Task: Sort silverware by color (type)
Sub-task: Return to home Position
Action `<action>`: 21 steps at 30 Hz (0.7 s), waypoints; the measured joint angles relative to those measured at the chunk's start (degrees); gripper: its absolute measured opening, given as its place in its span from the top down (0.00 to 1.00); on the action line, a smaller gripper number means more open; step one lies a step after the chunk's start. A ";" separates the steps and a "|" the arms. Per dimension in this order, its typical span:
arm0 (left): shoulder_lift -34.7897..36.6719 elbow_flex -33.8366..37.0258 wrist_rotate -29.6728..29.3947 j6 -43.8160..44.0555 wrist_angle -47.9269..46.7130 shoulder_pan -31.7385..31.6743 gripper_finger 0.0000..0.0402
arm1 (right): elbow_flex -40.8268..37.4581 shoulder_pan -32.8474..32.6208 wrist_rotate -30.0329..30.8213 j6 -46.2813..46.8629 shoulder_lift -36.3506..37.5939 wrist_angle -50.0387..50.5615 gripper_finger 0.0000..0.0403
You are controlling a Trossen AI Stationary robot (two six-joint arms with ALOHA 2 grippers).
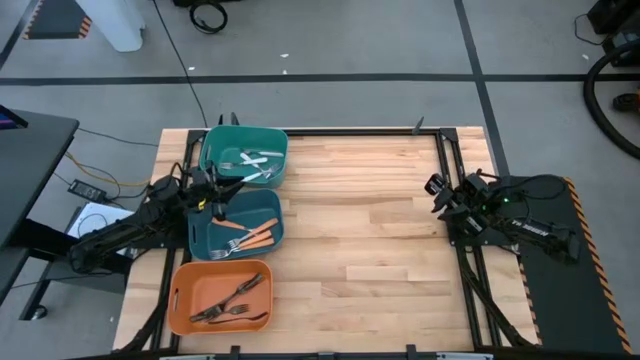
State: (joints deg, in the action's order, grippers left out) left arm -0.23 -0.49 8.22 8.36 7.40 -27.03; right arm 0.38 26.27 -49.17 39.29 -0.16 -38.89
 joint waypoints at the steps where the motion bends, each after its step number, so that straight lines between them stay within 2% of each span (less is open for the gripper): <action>1: 0.00 0.00 -0.02 0.00 0.00 0.00 0.77 | 0.00 -0.32 0.00 0.00 0.00 0.00 0.77; 21: -0.11 0.02 -0.02 0.00 0.02 0.00 0.77 | 0.00 -0.78 0.00 0.00 -0.02 0.00 0.77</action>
State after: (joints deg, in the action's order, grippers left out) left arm -0.34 -0.47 8.21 8.36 7.42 -27.03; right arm 0.38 25.50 -49.17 39.29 -0.19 -38.89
